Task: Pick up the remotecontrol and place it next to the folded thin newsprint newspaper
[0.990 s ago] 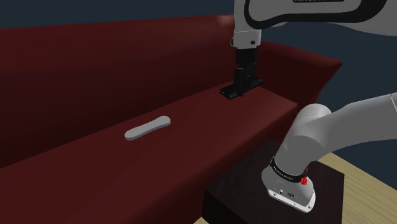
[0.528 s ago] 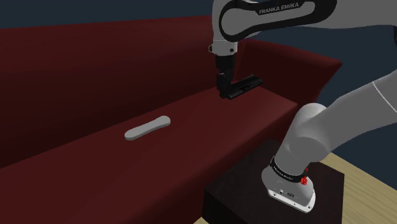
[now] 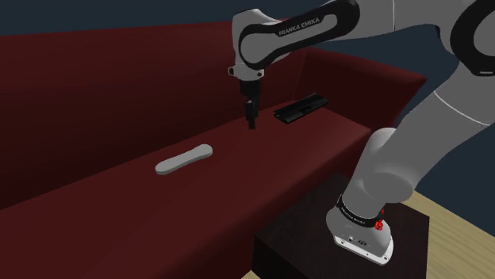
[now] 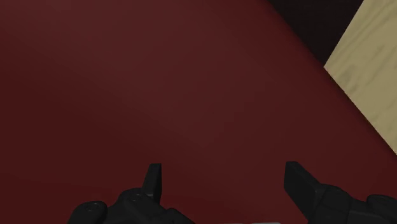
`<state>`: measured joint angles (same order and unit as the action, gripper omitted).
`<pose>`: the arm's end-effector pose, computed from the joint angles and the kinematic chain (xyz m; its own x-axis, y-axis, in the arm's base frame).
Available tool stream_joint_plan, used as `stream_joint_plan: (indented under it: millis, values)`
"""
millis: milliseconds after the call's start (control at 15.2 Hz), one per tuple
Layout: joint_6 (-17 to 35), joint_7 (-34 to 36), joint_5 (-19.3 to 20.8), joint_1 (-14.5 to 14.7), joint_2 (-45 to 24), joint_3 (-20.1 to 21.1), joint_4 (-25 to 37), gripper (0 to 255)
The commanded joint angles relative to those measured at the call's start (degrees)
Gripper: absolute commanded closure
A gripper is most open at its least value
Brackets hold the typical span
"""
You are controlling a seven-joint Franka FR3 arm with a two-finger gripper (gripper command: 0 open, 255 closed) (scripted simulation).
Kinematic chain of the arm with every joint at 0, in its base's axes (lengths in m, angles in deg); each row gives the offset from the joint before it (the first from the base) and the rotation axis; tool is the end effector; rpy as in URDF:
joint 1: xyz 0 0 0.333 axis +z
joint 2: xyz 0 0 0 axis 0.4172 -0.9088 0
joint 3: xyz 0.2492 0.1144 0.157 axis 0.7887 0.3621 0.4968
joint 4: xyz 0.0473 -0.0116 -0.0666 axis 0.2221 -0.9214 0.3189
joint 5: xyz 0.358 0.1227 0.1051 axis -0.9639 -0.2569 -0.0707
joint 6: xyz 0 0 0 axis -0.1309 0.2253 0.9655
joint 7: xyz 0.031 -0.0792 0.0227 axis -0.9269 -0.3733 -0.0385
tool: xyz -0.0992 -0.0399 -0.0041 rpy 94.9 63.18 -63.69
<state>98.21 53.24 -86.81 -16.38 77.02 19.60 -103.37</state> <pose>0.4407 0.0495 0.4604 0.8469 0.5173 -0.1231 0.5105 -0.8558 -0.0840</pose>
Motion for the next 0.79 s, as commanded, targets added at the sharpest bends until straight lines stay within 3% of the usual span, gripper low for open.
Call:
stream_joint_plan:
  millis: [0,726]
  values:
    - [2.7,-2.8,0.0,1.1,-3.8,0.4,1.9,0]
    - [11.8,-15.8,0.9,6.0,-22.5,4.5,15.6,0]
